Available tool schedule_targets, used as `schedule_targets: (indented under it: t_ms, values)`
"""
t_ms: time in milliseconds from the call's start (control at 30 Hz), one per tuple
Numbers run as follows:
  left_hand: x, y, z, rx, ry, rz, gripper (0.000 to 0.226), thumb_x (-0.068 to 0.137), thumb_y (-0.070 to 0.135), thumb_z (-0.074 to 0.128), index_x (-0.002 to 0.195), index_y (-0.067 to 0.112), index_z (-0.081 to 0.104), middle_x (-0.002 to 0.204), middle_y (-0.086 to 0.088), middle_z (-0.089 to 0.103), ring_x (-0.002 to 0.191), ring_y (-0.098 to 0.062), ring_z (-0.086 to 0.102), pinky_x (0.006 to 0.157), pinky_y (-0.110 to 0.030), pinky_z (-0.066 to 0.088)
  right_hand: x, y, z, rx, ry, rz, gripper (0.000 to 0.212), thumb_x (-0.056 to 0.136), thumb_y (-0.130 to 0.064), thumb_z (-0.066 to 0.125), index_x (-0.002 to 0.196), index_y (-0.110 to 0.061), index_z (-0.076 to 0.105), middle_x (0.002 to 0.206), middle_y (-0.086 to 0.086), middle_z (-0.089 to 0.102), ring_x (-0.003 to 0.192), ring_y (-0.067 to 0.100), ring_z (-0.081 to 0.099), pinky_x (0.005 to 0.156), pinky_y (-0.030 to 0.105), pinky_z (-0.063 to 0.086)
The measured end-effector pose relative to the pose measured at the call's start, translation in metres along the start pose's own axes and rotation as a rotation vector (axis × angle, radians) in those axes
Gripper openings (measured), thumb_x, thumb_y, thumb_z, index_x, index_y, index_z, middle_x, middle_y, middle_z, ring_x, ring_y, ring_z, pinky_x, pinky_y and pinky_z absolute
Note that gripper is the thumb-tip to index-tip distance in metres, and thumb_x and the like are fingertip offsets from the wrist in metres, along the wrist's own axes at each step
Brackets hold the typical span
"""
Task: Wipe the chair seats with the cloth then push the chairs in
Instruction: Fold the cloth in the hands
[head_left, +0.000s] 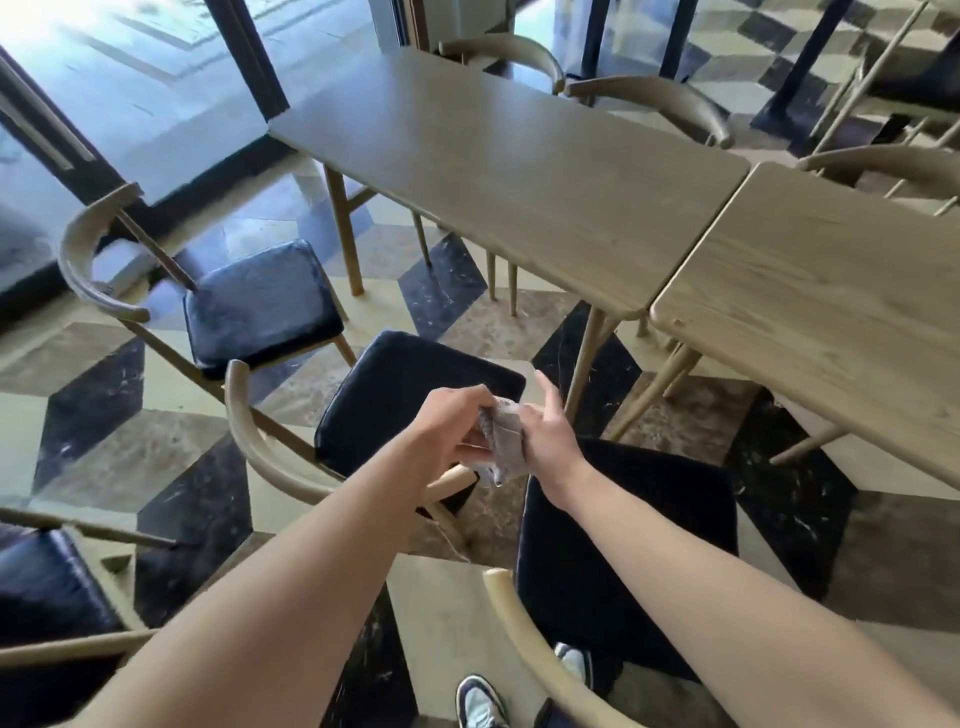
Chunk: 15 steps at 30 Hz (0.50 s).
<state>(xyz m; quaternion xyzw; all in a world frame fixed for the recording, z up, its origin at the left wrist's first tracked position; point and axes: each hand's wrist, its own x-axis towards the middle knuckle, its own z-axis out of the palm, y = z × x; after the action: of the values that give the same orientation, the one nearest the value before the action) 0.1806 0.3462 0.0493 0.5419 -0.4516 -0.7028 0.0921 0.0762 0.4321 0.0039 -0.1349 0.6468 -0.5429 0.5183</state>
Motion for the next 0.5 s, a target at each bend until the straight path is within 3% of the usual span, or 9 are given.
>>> schedule_targets:
  t_ms: [100,167,300,333,433,500]
  values:
    - [0.006,0.004,0.01,0.006,0.043,-0.027,0.027,0.089,0.014,0.058,0.106,-0.005,0.067,0.098,-0.028,0.071,0.077,-0.037,0.073,0.066,-0.044,0.062,0.003,-0.001,-0.007,-0.085,-0.078,-0.073,0.043,0.109,-0.034,0.039,0.15,-0.045,0.036,0.154,0.005,0.041,0.139,0.023,0.044,0.116,0.051,0.036]
    - [0.013,0.009,0.017,0.005,0.044,-0.042,0.029,0.089,0.014,0.058,0.108,-0.006,0.067,0.093,-0.027,0.071,0.076,-0.038,0.073,0.067,-0.045,0.062,0.008,-0.004,-0.015,-0.093,-0.114,-0.08,0.041,0.11,-0.034,0.035,0.149,-0.044,0.039,0.153,0.004,0.042,0.139,0.02,0.044,0.117,0.048,0.036]
    - [0.031,0.024,0.022,-0.036,0.047,-0.027,0.03,0.088,0.015,0.057,0.109,-0.004,0.067,0.098,-0.026,0.072,0.082,-0.039,0.073,0.072,-0.049,0.061,0.014,-0.015,-0.024,-0.003,-0.197,-0.094,0.043,0.111,-0.028,0.029,0.15,-0.043,0.038,0.131,-0.009,0.058,0.12,0.011,0.059,0.097,0.032,0.053]
    - [0.037,0.029,0.022,-0.033,0.042,-0.027,0.031,0.086,0.014,0.057,0.109,-0.004,0.067,0.099,-0.026,0.072,0.082,-0.04,0.073,0.071,-0.048,0.061,0.017,-0.019,-0.026,0.012,-0.211,-0.083,0.043,0.111,-0.028,0.028,0.151,-0.044,0.036,0.132,-0.009,0.059,0.119,0.014,0.06,0.091,0.034,0.057]
    - [0.058,0.046,0.011,-0.011,0.017,-0.034,0.029,0.079,0.01,0.056,0.102,-0.007,0.065,0.091,-0.028,0.07,0.077,-0.043,0.072,0.065,-0.047,0.06,0.034,-0.029,-0.028,-0.011,-0.229,-0.033,0.047,0.111,-0.023,0.029,0.153,-0.045,0.029,0.14,0.002,0.059,0.119,0.03,0.064,0.089,0.061,0.056]
    - [0.073,0.056,0.0,-0.006,0.008,-0.038,0.02,0.078,0.009,0.055,0.093,-0.004,0.061,0.082,-0.029,0.068,0.076,-0.046,0.072,0.064,-0.049,0.059,0.046,-0.033,-0.03,-0.055,-0.282,-0.004,0.059,0.108,-0.012,0.039,0.153,-0.048,0.028,0.146,0.003,0.051,0.116,0.031,0.066,0.083,0.065,0.056]
